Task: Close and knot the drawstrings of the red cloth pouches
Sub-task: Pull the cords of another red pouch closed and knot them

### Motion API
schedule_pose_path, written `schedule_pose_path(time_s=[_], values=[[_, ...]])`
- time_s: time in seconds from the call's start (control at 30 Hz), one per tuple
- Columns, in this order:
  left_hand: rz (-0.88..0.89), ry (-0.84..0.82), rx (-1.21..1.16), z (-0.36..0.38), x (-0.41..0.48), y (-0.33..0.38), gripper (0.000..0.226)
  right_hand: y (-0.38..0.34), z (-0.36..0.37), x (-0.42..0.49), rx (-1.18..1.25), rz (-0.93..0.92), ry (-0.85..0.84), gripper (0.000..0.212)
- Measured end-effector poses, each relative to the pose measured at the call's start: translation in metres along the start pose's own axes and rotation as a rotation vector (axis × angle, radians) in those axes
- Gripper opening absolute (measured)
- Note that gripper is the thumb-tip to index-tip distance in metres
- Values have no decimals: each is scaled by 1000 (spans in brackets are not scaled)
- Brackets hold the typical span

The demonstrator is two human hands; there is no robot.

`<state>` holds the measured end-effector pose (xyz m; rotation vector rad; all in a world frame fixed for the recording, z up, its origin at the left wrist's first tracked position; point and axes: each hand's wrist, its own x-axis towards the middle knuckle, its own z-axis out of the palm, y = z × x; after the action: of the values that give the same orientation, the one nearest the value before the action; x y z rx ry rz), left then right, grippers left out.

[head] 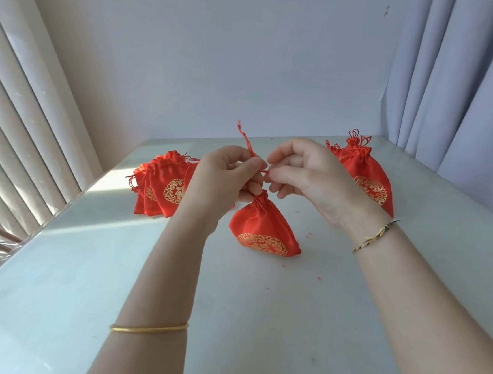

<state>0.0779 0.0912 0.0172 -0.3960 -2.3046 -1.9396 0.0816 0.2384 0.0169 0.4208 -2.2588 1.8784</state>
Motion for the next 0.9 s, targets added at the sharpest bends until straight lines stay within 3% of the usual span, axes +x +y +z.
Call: schedule_pose_path(time_s=[0.2,0.53,0.77,0.9], values=[[-29,89,28,1,2,-2,16,5,9,1,-177,-198,19,26],[-32,147,43,-2,5,-5,18,5,18,0,-550,-394,118,7],[-6,190,-8,-1,1,4,8,5,19,1,-660,-370,105,6],[-46,202,49,3,-5,18,26,2,13,0,-609,-337,91,7]])
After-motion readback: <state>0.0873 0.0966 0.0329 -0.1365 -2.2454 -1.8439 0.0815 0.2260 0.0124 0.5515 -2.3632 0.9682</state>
